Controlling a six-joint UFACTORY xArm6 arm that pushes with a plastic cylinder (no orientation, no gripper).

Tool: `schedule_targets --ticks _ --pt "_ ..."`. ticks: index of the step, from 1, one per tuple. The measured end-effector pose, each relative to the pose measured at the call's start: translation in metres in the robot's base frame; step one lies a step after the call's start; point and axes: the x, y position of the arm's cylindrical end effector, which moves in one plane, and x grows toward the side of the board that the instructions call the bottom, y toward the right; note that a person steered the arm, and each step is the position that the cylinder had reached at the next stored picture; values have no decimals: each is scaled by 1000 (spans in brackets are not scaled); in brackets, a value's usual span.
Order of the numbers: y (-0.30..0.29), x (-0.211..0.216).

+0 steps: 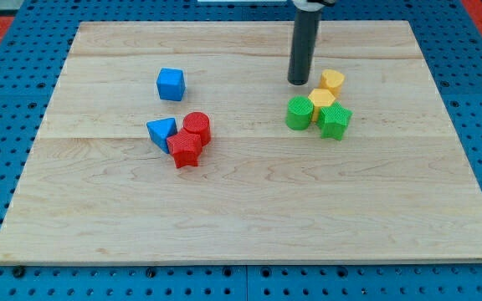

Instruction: Point your arm at blue cube

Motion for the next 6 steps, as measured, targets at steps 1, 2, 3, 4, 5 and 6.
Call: schedule_targets --ticks 1,2,3,4,5,6 --pt "36 -17" --pt "61 2" --pt "59 18" --pt "47 17" --pt "36 5" --pt "-43 -2"
